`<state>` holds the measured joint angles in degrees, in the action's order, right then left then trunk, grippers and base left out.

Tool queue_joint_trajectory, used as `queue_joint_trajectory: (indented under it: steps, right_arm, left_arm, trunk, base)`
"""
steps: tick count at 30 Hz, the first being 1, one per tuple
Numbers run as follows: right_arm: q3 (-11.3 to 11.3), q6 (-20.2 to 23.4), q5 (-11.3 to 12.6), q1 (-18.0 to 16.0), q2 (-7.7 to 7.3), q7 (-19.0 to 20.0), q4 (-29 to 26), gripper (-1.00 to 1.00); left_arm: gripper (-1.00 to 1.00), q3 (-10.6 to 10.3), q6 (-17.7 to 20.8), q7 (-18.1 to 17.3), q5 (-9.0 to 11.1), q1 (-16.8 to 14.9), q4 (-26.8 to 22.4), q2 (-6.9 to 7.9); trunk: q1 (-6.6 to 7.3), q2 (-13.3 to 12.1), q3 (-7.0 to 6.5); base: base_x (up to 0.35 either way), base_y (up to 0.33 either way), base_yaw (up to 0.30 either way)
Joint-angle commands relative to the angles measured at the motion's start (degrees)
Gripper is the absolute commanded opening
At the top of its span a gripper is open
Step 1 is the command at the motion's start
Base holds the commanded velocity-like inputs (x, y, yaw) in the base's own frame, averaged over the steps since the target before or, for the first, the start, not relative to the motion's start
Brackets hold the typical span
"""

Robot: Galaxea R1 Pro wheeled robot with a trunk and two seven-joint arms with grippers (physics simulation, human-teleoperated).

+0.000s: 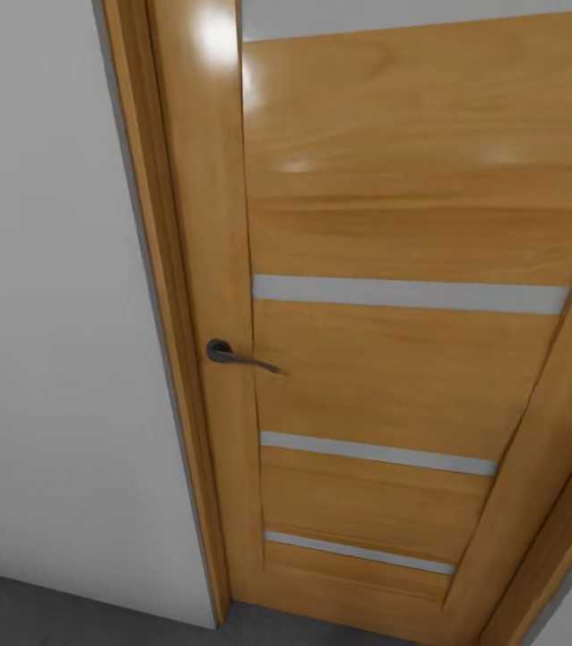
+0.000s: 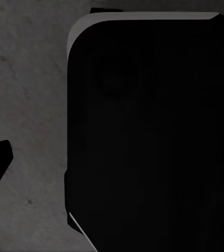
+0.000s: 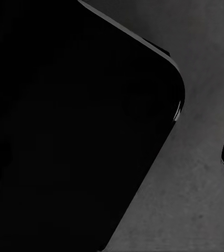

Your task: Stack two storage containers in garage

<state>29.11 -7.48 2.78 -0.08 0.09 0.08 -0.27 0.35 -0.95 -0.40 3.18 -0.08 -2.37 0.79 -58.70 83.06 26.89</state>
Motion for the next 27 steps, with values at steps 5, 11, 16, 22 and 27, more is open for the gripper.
queue_joint_trajectory:
  steps: [5, 11, 16, 22, 27]
  right_arm:
    - [0.25, -0.17, 0.30, -0.01, 0.02, 0.01, 0.01, 1.00]
    - [0.25, -0.17, 0.30, -0.01, 0.06, 0.01, 0.01, 1.00]
    - [0.25, -0.17, 0.30, -0.01, 0.04, 0.01, 0.01, 1.00]
    - [0.25, -0.17, 0.30, -0.01, 0.02, 0.01, 0.01, 1.00]
    - [0.25, -0.17, 0.30, -0.01, 0.01, 0.01, 0.01, 1.00]
  left_arm:
    - [1.00, 0.00, -0.10, -0.04, 0.33, -0.01, 0.00, 0.00]
    - [1.00, 0.00, -0.14, -0.04, 0.33, -0.01, 0.00, -0.01]
    - [1.00, 0.01, -0.17, -0.04, 0.33, -0.01, 0.00, -0.03]
    - [1.00, 0.01, -0.15, -0.04, 0.33, -0.01, 0.00, -0.03]
    - [1.00, 0.02, -0.11, -0.04, 0.33, -0.01, 0.00, -0.05]
  trunk:
    - [-0.03, 0.02, 0.04]
    - [-0.03, 0.02, 0.04]
    - [-0.03, 0.02, 0.04]
    - [-0.03, 0.02, 0.04]
    - [-0.03, 0.02, 0.04]
  base:
    - [0.185, 0.077, -0.038]
    - [0.023, 0.009, -0.206]
    - [0.001, 0.001, -0.235]
    - [0.000, 0.000, -0.082]
    - [0.078, -0.060, -0.008]
